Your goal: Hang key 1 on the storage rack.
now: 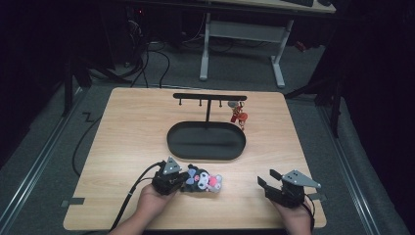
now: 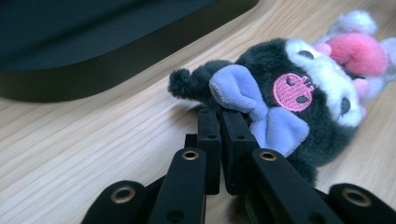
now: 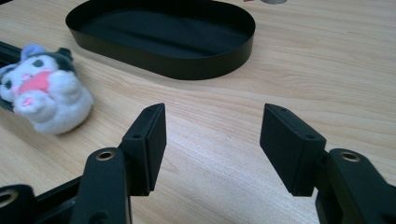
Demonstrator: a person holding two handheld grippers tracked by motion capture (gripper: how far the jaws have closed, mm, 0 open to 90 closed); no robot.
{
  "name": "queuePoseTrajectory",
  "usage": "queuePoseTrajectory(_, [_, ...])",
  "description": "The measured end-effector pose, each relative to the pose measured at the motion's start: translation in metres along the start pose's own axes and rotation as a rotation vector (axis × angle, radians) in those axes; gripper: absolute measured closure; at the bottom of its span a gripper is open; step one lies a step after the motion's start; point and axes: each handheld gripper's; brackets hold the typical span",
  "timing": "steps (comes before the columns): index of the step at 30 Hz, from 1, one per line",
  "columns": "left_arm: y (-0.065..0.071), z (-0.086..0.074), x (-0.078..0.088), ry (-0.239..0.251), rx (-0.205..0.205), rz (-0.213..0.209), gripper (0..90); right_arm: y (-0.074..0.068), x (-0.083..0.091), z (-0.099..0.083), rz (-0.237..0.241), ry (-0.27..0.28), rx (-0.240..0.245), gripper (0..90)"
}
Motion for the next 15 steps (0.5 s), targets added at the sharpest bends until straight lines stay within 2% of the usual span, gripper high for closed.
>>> queuePoseTrajectory(3, [0.013, 0.013, -0.011, -0.002, -0.024, -0.017, 87.2, 0.002, -0.001, 0.000, 0.008, -0.005, 0.002, 41.5])
queuePoseTrajectory(5, [0.027, 0.027, -0.022, -0.002, -0.047, -0.036, 87.1, 0.003, 0.000, -0.001, 0.011, -0.001, 0.004, 41.7])
queuePoseTrajectory(6, [0.027, 0.027, -0.022, -0.002, -0.047, -0.036, 87.1, 0.003, 0.000, -0.001, 0.011, -0.001, 0.004, 41.7])
queuePoseTrajectory(8, [0.039, 0.039, -0.032, -0.005, -0.075, -0.053, 87.1, 0.004, 0.000, -0.001, 0.012, -0.001, -0.002, 41.8])
queuePoseTrajectory(10, [0.047, 0.046, -0.036, 0.002, -0.101, -0.046, 86.4, 0.006, 0.001, -0.002, 0.011, 0.000, -0.011, 41.8])
queuePoseTrajectory(12, [0.047, 0.047, -0.035, 0.014, -0.094, -0.047, 85.2, 0.007, 0.002, -0.002, 0.015, 0.005, -0.015, 42.9])
queuePoseTrajectory(14, [0.045, 0.037, -0.024, 0.025, -0.098, -0.066, 86.5, 0.007, 0.004, -0.003, 0.017, 0.008, -0.018, 43.3])
queuePoseTrajectory(15, [0.045, 0.037, -0.024, 0.025, -0.098, -0.066, 88.7, 0.007, 0.004, -0.003, 0.017, 0.008, -0.018, 43.3])
Point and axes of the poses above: each handheld gripper's, and its own axes: x roughly backward along the jaws, z roughly out of its top, y roughly to its right, and after that the axes turned 15 degrees about -y, right-handed
